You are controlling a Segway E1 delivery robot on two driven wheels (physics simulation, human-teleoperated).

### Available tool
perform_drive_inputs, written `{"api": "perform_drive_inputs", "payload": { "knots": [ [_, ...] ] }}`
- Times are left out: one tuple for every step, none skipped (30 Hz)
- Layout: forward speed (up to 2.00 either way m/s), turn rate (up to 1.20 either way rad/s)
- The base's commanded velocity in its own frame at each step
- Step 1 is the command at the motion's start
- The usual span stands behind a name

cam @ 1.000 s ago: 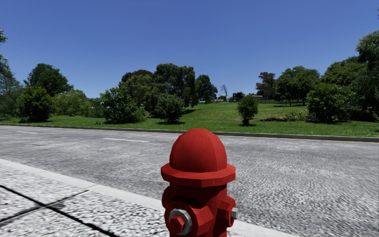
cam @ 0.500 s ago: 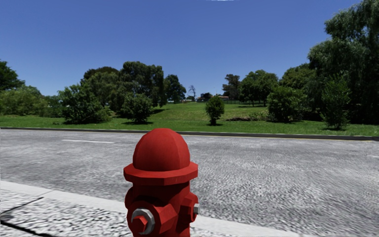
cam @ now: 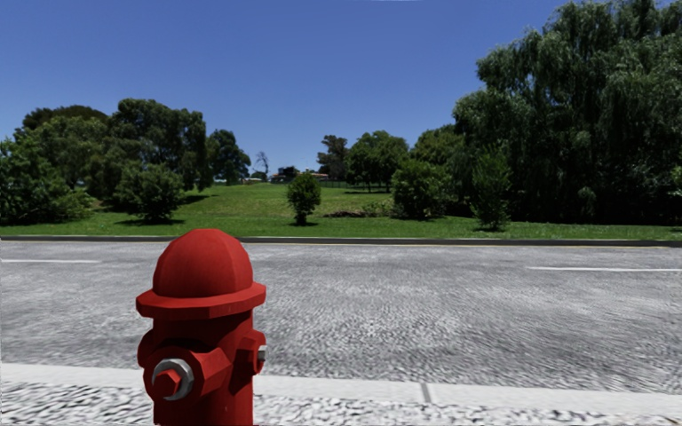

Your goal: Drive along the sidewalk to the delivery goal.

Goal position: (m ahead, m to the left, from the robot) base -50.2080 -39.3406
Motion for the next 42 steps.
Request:
{"api": "perform_drive_inputs", "payload": {
  "knots": [
    [-0.31,-0.61],
    [-0.32,-0.61],
    [-0.33,-0.61],
    [-0.34,-0.61],
    [-0.39,-0.61],
    [-0.39,-0.61],
    [-0.42,-0.61],
    [-0.42,-0.61],
    [-0.42,-0.61],
    [-0.42,-0.61],
    [-0.42,-0.61],
    [-0.42,-0.61],
    [-0.42,-0.61],
    [-0.42,-0.61],
    [-0.42,-0.61],
    [-0.42,-0.61],
    [-0.43,-0.61],
    [-0.43,-0.61],
    [-0.44,-0.61],
    [-0.45,-0.61],
    [-0.45,-0.61],
    [-0.47,-0.61],
    [-0.47,-0.61],
    [-0.48,-0.61],
    [-0.48,-0.61],
    [-0.48,-0.61],
    [-0.48,-0.61],
    [-0.48,-0.61],
    [-0.48,-0.61],
    [-0.48,-0.61],
    [-0.48,-0.61],
    [-0.48,-0.61],
    [-0.48,-0.62],
    [-0.48,-0.63],
    [-0.48,-0.64],
    [-0.48,-0.64],
    [-0.48,-0.64],
    [-0.48,-0.64],
    [-0.48,-0.64],
    [-0.48,-0.64],
    [-0.48,-0.64],
    [-0.48,-0.64]
  ]
}}
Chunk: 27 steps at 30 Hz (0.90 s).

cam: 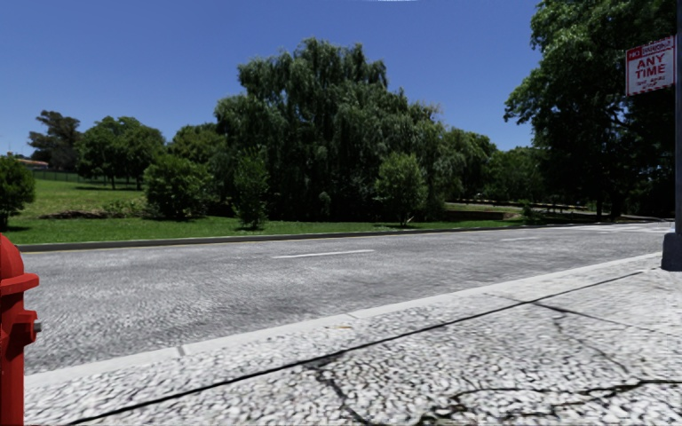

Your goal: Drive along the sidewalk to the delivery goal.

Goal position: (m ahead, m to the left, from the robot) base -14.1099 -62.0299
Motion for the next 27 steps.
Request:
{"api": "perform_drive_inputs", "payload": {
  "knots": [
    [-0.48,-0.64],
    [-0.48,-0.64],
    [-0.48,-0.64],
    [-0.48,-0.64],
    [-0.48,-0.64],
    [-0.48,-0.64],
    [-0.48,-0.64],
    [-0.48,-0.64],
    [-0.48,-0.64],
    [-0.48,-0.64],
    [-0.48,-0.64],
    [-0.48,-0.64],
    [-0.48,-0.64],
    [-0.48,-0.64],
    [-0.48,-0.64],
    [0.00,0.00],
    [0.00,0.00],
    [0.00,0.00],
    [0.00,0.00],
    [0.00,0.00],
    [0.00,0.00],
    [0.00,0.00],
    [0.00,0.00],
    [0.00,0.00],
    [0.00,0.00],
    [0.00,0.00],
    [0.00,0.00]
  ]
}}
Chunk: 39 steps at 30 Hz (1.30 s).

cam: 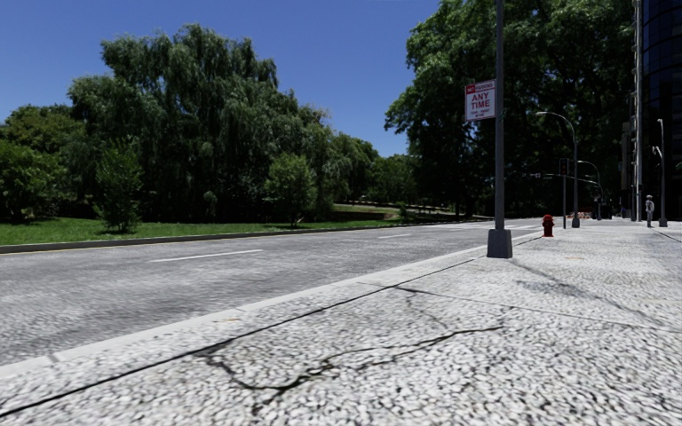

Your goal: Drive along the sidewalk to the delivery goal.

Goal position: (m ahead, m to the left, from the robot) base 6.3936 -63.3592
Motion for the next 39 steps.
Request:
{"api": "perform_drive_inputs", "payload": {
  "knots": [
    [0.00,0.00],
    [0.00,0.00],
    [0.00,0.00],
    [0.00,0.00],
    [0.00,0.00],
    [0.00,0.00],
    [0.70,-0.18],
    [1.44,-0.25],
    [1.71,-0.27],
    [1.71,-0.27],
    [2.00,-0.27],
    [2.00,-0.28],
    [2.00,-0.28],
    [2.00,-0.31],
    [2.00,-0.31],
    [2.00,-0.36],
    [2.00,-0.38],
    [2.00,-0.39],
    [2.00,-0.39],
    [2.00,-0.39],
    [2.00,-0.39],
    [2.00,-0.40],
    [2.00,-0.43],
    [2.00,-0.43],
    [2.00,-0.46],
    [2.00,-0.47],
    [2.00,-0.47],
    [2.00,-0.47],
    [2.00,-0.47],
    [2.00,-0.47],
    [2.00,-0.47],
    [2.00,-0.47],
    [2.00,-0.47],
    [2.00,-0.47],
    [2.00,-0.47],
    [2.00,-0.47],
    [2.00,-0.49],
    [2.00,-0.52],
    [2.00,-0.52]
  ]
}}
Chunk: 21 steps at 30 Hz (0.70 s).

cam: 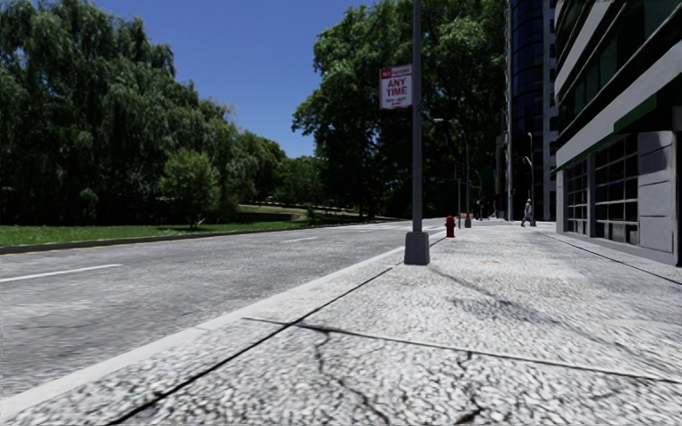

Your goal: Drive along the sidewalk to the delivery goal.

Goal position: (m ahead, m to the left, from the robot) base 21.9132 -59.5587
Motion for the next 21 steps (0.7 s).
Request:
{"api": "perform_drive_inputs", "payload": {
  "knots": [
    [2.00,-0.56],
    [2.00,-0.58],
    [2.00,-0.59],
    [2.00,-0.59],
    [2.00,-0.59],
    [2.00,-0.59],
    [2.00,-0.60],
    [2.00,-0.60],
    [2.00,-0.60],
    [2.00,-0.61],
    [2.00,-0.63],
    [2.00,-0.63],
    [2.00,-0.63],
    [2.00,-0.63],
    [2.00,-0.63],
    [2.00,-0.64],
    [2.00,-0.64],
    [2.00,-0.64],
    [2.00,-0.64],
    [2.00,-0.64],
    [2.00,-0.64]
  ]
}}
